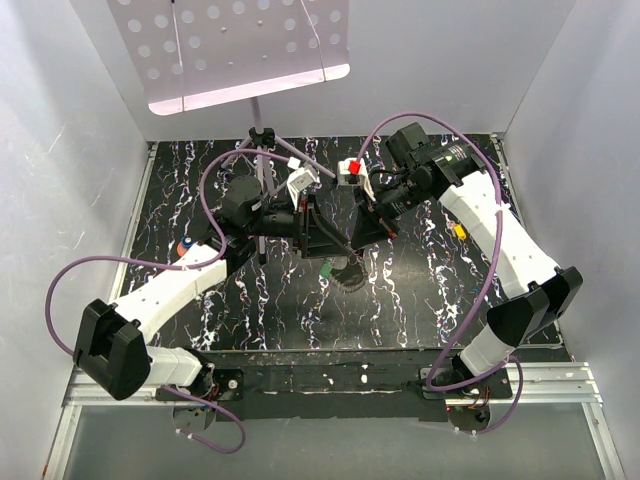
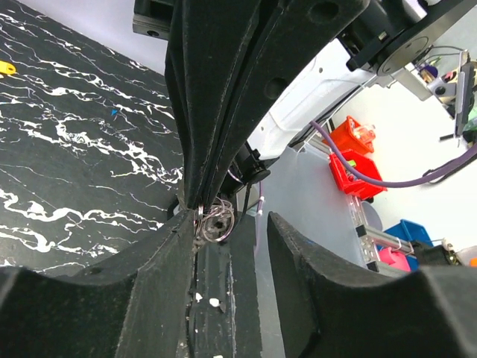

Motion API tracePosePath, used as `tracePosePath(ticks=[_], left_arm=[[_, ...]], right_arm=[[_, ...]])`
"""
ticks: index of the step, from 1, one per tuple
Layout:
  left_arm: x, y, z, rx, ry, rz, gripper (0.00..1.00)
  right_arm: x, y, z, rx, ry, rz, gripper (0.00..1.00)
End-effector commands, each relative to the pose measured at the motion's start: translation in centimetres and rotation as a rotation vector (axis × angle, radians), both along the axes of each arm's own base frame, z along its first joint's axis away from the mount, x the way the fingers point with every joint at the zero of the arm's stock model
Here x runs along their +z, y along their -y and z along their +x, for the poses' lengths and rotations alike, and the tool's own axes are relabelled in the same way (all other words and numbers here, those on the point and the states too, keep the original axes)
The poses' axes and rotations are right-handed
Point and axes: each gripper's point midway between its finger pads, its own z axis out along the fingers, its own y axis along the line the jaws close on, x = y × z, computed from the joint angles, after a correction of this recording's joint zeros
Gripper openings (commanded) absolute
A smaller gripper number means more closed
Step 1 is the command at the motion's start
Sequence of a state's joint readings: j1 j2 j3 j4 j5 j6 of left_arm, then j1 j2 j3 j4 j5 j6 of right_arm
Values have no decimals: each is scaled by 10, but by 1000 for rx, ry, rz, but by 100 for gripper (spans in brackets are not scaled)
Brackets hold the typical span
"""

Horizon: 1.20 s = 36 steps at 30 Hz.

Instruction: Put the keys on the keyring

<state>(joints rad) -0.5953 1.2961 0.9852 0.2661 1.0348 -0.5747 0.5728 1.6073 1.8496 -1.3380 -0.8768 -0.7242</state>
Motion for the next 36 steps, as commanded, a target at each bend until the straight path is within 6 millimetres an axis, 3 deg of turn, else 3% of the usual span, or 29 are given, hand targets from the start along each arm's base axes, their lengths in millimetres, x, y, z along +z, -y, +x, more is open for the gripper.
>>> tracePosePath(ticks=[1, 5, 17, 20, 24, 29, 32, 36], left_arm=[[12, 3, 3, 7, 48, -10, 41], [8, 4, 3, 7, 40, 4, 34], [-2, 9, 4, 12, 37, 61, 27], [-4, 10, 3, 1, 30, 68, 19], [-6, 11, 2, -11, 28, 78, 0], [-11, 8, 2, 4, 55, 92, 0], [-3, 0, -2, 41, 133, 53, 0], [16, -14, -9, 107, 306, -73, 0]], right_arm=[[2, 9, -23, 18, -94, -26, 1], [3, 9, -23, 16, -96, -24, 1], [2, 6, -19, -4, -108, -27, 1], [3, 6, -20, -5, -108, -24, 1], [5, 6, -22, -3, -114, -17, 1], [13, 6, -27, -2, -118, 6, 1], [21, 9, -29, -6, -88, 21, 50], [41, 14, -35, 9, -41, 93, 59]])
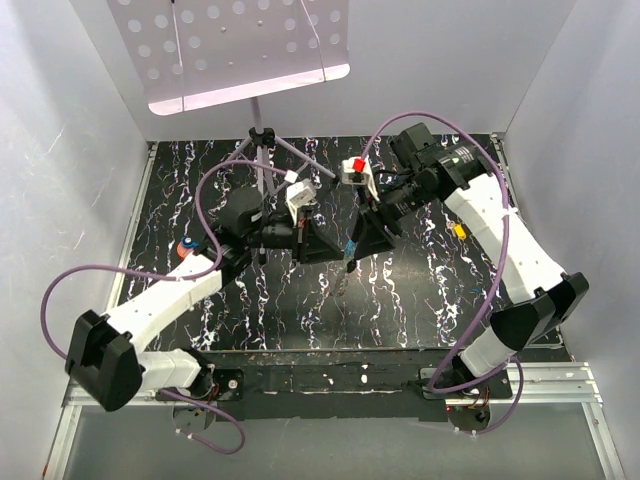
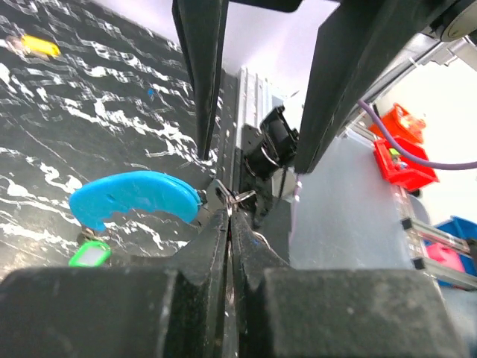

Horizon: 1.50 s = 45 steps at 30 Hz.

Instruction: Put the keys on the keyring

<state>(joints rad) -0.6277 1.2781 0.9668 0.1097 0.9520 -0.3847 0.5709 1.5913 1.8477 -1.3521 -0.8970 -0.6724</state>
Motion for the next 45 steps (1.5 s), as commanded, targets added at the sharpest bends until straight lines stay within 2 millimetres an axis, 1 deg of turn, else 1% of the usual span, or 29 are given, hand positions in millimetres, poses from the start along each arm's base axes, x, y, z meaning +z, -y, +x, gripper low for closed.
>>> tracePosePath(ticks=[1, 3, 4, 5, 8, 11, 14, 17, 19, 20, 21, 22, 24, 28, 30, 34, 36, 39, 43, 45], left_arm=[[51, -20, -14, 61, 299, -199, 0], [69, -29, -22, 88, 429, -314, 0], [80, -34, -28, 100, 508, -383, 0], [85, -38, -31, 112, 542, -418, 0], [97, -39, -37, 92, 577, -469, 0], [105, -39, -44, 55, 564, -523, 0], [108, -38, -45, 46, 541, -546, 0], [109, -38, -47, 29, 530, -568, 0], [110, -38, -50, 14, 530, -587, 0], [111, -39, -50, 9, 528, -594, 0], [112, -38, -51, 2, 531, -600, 0], [112, -38, -51, -2, 524, -604, 0], [113, -38, -53, -18, 522, -611, 0], [106, -36, -50, -22, 504, -581, 0], [99, -33, -44, -6, 486, -546, 0], [78, -25, -25, 38, 391, -418, 0], [71, -22, -22, 37, 371, -377, 0], [69, -22, -22, 33, 369, -374, 0], [70, -22, -23, 26, 361, -374, 0], [70, -22, -23, 26, 357, -378, 0]], right_arm=[[41, 13, -28, 41, 30, 130, 60], [51, 15, -33, 73, 71, 217, 61], [57, 14, -38, 100, 92, 279, 61], [60, 15, -42, 121, 119, 325, 61], [65, 12, -53, 188, 164, 445, 60], [73, 7, -55, 209, 155, 512, 58], [82, 1, -50, 202, 158, 533, 54], [86, -3, -42, 168, 134, 530, 51], [84, -6, -36, 123, 101, 519, 50], [89, -7, -34, 115, 120, 531, 50], [85, -9, -32, 98, 102, 529, 50], [86, -10, -29, 95, 108, 541, 50], [87, -11, -28, 86, 103, 547, 51], [89, -11, -28, 81, 104, 548, 51], [88, -11, -28, 75, 99, 544, 51], [84, -11, -26, 32, 81, 523, 51], [80, -11, -23, 0, 64, 504, 50], [71, -12, -19, -40, 29, 476, 48], [59, -16, -9, -90, 20, 439, 42], [55, -18, -5, -103, 25, 425, 41]])
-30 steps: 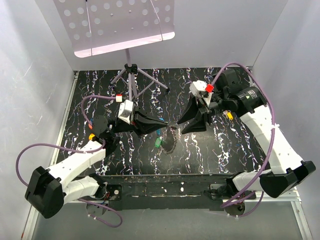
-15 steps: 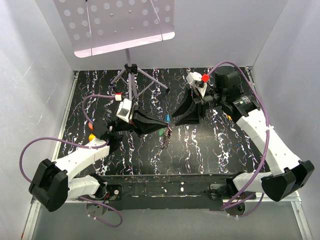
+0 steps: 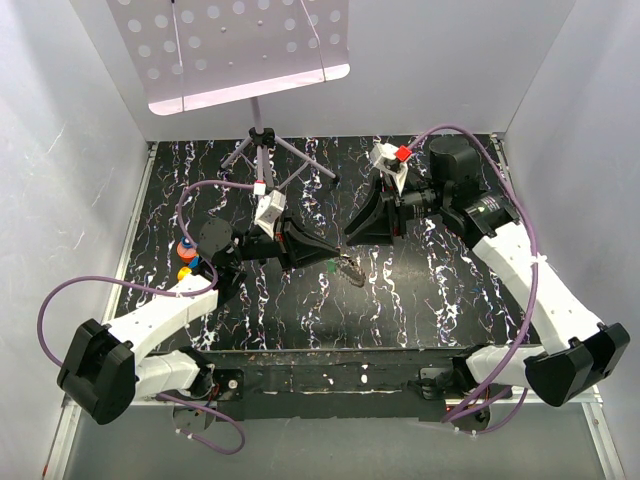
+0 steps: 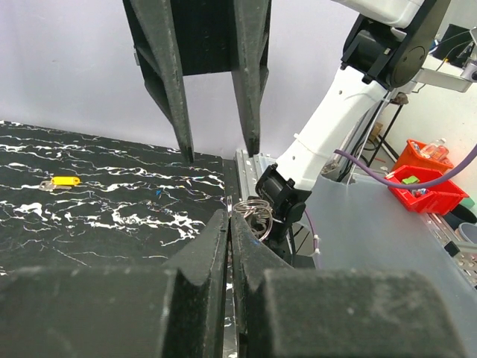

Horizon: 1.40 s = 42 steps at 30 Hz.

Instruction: Put the keys on the keyring

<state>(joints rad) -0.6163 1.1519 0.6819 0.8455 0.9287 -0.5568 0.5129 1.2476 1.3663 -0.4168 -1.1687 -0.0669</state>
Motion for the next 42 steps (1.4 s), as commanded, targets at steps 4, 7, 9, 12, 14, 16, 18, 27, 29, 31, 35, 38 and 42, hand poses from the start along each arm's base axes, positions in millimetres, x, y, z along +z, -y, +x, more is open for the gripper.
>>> tracePosePath(ticks=[4, 7, 9, 12, 14, 16, 18, 27, 29, 31, 35, 38, 42], left_arm=[[24, -2, 2, 13, 44, -41, 0], [24, -2, 3, 21, 37, -45, 0], [24, -2, 4, 25, 33, -46, 0], [23, -1, 6, 30, 24, -43, 0], [24, -1, 7, 38, 23, -44, 0], [23, -1, 8, 39, 20, -43, 0], [23, -1, 8, 37, 17, -43, 0], [25, -1, 7, 37, 16, -51, 0], [26, -2, 6, 34, 15, -52, 0], [25, -2, 6, 36, 10, -52, 0], [22, -4, 8, 56, -11, -51, 14], [22, -9, 9, 84, -15, -57, 32], [15, -20, 22, 175, -59, -16, 75]], right_arm=[[-11, -6, 6, -28, 13, -46, 37], [-19, -6, 5, -23, 11, -73, 34], [-22, -6, 2, -8, 16, -83, 31], [-22, -5, -5, 18, 37, -86, 27], [-24, -5, -6, 22, 44, -93, 27], [-24, -6, -6, 22, 48, -94, 26], [-22, -7, -7, 30, 49, -90, 26], [-23, -12, -5, 31, 51, -93, 8], [-23, -14, -3, 28, 49, -95, 1], [-22, -14, -3, 27, 48, -97, 1], [-23, -12, -1, 6, 51, -112, 1], [-27, -6, -1, -12, 47, -128, 1], [-34, 10, 11, -87, 59, -157, 1]])
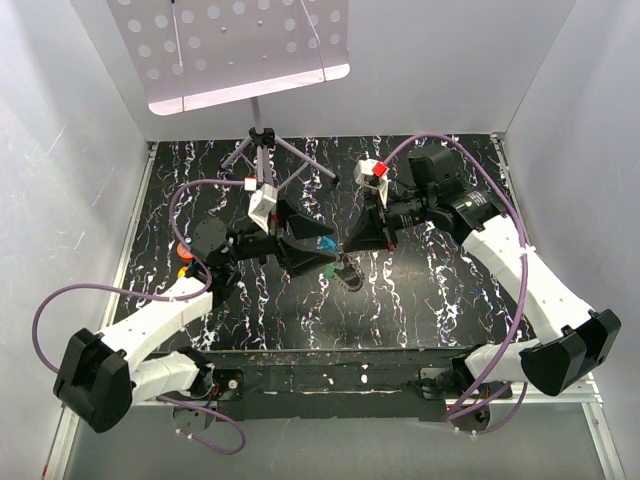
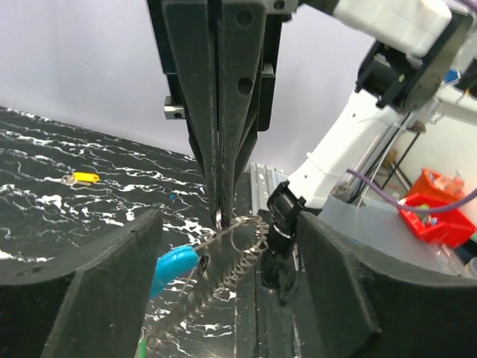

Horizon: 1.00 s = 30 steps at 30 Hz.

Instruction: Put the keys on the keyring

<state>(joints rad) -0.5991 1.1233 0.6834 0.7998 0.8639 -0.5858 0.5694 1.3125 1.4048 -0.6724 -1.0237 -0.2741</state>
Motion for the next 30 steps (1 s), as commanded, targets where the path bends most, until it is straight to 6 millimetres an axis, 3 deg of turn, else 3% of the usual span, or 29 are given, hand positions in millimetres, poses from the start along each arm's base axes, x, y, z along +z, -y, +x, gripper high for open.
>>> tracePosePath(ticks=[1, 4, 10, 18, 25, 30], left_arm=[[7, -18, 16, 136, -16, 16, 83], [-10, -27, 31, 200, -82, 105, 98], [-53, -49, 67, 346, -240, 296, 98], [-107, -80, 97, 466, -308, 507, 98], [-123, -103, 108, 603, -272, 572, 98], [-121, -110, 110, 643, -259, 577, 98]], right_arm=[[7, 22, 11, -81, 70, -6, 1], [-8, 52, 28, -193, 83, -83, 1], [-43, 127, 78, -480, 94, -290, 1], [-49, 208, 166, -801, 78, -400, 1], [-65, 241, 221, -928, 17, -435, 1], [-77, 244, 246, -941, -35, -426, 1]])
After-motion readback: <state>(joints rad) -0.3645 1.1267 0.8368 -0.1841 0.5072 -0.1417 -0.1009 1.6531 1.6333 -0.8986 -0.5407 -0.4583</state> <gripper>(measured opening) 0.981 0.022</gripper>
